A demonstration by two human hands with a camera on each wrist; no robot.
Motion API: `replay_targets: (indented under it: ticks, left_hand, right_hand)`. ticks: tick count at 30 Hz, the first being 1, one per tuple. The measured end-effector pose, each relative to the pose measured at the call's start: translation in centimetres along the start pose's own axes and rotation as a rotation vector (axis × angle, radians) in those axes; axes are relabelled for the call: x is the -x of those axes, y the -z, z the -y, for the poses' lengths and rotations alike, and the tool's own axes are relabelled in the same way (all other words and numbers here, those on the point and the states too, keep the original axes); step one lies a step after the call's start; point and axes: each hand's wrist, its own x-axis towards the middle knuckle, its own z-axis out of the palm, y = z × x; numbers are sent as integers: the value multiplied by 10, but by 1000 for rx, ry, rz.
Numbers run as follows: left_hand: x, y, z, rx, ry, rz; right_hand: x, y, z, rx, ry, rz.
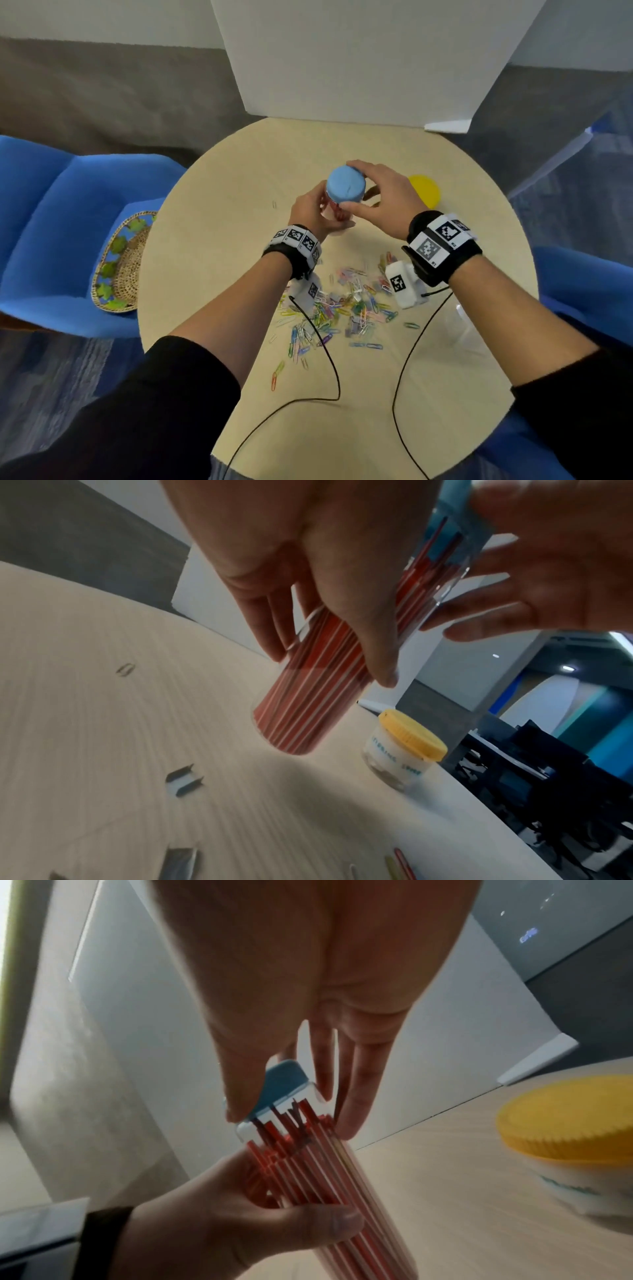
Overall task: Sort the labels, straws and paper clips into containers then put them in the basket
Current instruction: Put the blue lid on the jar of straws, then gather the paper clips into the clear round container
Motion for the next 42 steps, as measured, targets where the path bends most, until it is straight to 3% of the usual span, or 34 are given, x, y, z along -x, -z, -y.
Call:
replay_targets:
  ticks: [10, 16, 19, 22, 25, 29, 32, 36, 39, 42]
  left_hand:
    - [-19, -18, 41, 25, 53, 69]
    - [-20, -17, 50, 30, 58, 84]
    - [-18, -18, 50, 37, 66, 83]
    - [-20, -18, 48, 16, 86, 97]
    - [-22, -20, 44, -14, 137, 119]
    - [-13, -11, 52, -162, 268, 112]
    - [9, 10, 78, -365, 277, 90]
    - [47, 46, 122, -553, 393, 69]
    - [80, 57, 143, -606, 376, 155]
    - [106, 47, 150, -705, 264, 259]
  right_hand:
    - [-28, -18, -26, -23, -82, 117]
    - [-2, -2, -31, -60, -200, 107]
    - [32, 10, -56, 214, -382, 83]
    - [77, 17, -84, 556, -754, 156]
    - [126, 6, -118, 530, -1034, 259]
    - [169, -21, -152, 462, -1173, 313]
    - [181, -35, -157, 386, -1164, 267]
    - [168, -36, -145, 356, -1092, 245]
    - [134, -43, -121, 330, -900, 225]
    - [90, -63, -97, 208, -688, 96]
